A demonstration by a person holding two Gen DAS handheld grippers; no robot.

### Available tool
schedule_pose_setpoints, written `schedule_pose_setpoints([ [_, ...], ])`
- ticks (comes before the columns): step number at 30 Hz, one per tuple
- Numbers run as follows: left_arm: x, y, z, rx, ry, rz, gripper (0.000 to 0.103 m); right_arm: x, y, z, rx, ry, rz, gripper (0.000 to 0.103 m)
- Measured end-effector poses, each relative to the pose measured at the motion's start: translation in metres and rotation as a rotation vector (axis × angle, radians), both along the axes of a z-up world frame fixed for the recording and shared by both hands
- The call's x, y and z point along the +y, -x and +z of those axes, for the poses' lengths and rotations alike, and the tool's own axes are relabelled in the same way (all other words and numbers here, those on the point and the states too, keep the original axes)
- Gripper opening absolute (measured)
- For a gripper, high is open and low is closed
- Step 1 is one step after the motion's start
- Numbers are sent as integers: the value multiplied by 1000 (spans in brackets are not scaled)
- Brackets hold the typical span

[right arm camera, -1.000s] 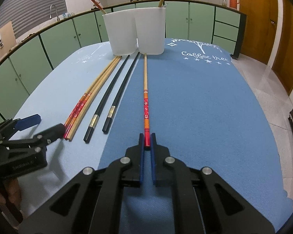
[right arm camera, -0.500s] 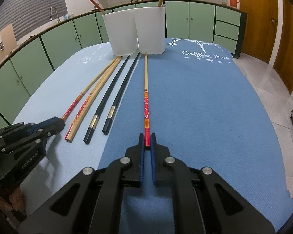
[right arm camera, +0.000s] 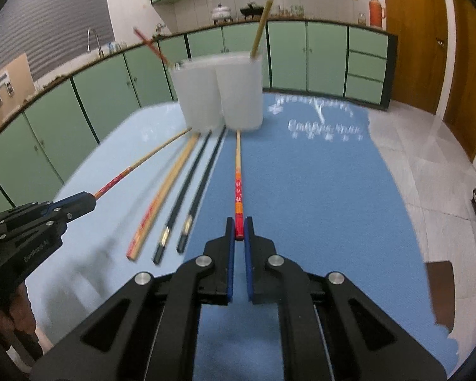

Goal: Organize utensils
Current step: 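Lift both held chopsticks off the mat toward the white holder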

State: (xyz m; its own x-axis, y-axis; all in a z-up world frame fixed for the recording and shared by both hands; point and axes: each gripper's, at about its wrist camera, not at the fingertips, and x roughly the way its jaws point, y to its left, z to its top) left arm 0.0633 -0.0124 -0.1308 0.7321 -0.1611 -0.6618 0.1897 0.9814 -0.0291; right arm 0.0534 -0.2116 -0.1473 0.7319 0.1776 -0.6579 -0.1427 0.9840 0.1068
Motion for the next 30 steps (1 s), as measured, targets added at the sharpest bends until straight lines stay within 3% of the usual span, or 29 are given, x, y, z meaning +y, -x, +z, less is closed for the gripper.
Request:
schedule_pose_setpoints([
  [6, 2, 1, 46, -80, 12, -19, 5, -14, 0, 47, -77, -36, 3, 5],
  [9, 2, -1, 60, -72, 3, -28, 5, -20, 0, 68, -115, -50, 0, 5],
  [13, 6, 0, 58, -25, 1, -42, 5, -21, 2, 78, -140, -31, -4, 5],
  [18, 13, -6, 29, 0, 43, -20, 5, -15, -1, 53, -82, -27, -15, 5],
  [22, 17, -19, -10, 57, 46, 10, 5, -10, -3, 21, -20, 10, -32, 5],
  [27, 19, -29, -39, 131, 52, 5, 6, -6, -5, -10, 57, 18, -38, 5],
  [30, 24, -26, -46, 148, 64, 27, 32, -5, -5, -18, 73, 17, -39, 5],
])
